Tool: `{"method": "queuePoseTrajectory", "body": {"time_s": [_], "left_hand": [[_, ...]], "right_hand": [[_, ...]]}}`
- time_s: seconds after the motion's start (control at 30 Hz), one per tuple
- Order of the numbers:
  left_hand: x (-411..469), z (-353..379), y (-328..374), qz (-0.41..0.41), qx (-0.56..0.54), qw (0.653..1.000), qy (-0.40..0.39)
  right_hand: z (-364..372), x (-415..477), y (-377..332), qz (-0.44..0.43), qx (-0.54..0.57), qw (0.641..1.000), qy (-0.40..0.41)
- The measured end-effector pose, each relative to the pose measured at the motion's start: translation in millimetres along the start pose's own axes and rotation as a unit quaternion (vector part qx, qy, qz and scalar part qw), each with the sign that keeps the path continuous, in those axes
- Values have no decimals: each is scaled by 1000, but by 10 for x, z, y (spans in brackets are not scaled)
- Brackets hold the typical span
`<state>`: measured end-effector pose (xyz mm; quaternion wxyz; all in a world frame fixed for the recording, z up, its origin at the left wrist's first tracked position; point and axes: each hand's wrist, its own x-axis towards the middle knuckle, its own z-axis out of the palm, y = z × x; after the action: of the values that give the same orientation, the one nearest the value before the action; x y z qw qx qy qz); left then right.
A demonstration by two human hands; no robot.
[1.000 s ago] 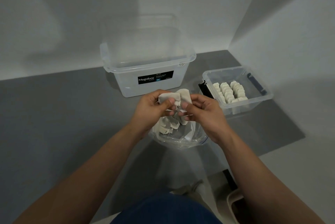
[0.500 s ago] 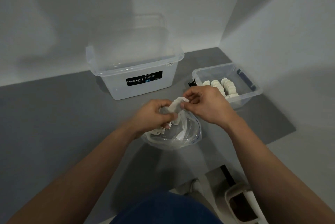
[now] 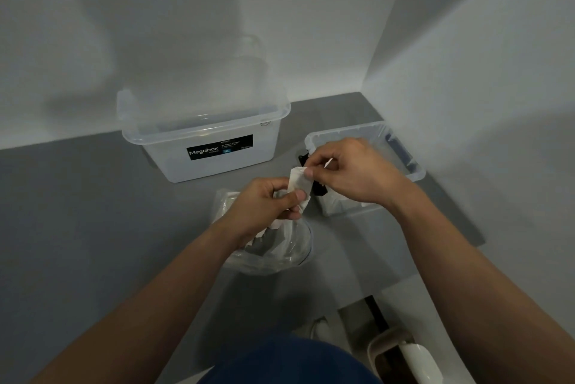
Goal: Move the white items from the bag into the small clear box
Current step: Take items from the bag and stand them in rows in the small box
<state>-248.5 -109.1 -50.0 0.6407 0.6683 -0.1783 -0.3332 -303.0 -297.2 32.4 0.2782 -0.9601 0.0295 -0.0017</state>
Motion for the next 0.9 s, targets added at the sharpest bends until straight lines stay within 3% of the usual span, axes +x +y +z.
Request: {"method": "queuePoseTrajectory", "body": {"time_s": [0.3,0.4,0.57,0.63,0.73,0.9], "left_hand": [[236,274,177,20,28,999,12],[305,340,219,20,43,999,15],[468,402,249,8,47,996,70],[504,401,264,10,57,994,88],[548,406,244,16,53,992,115],[597,447,193,29,66,984,164]], "right_hand": [[-283,22,302,-3,73,997,15],[-362,25,350,-27,45,999,7],[-558,154,647,-15,10,990,140],[-576,224,821,-3,-5,989,148],[-493,314,1062,19,-21,997,76],[-201,464,1278,17,-44,988,-144]]}}
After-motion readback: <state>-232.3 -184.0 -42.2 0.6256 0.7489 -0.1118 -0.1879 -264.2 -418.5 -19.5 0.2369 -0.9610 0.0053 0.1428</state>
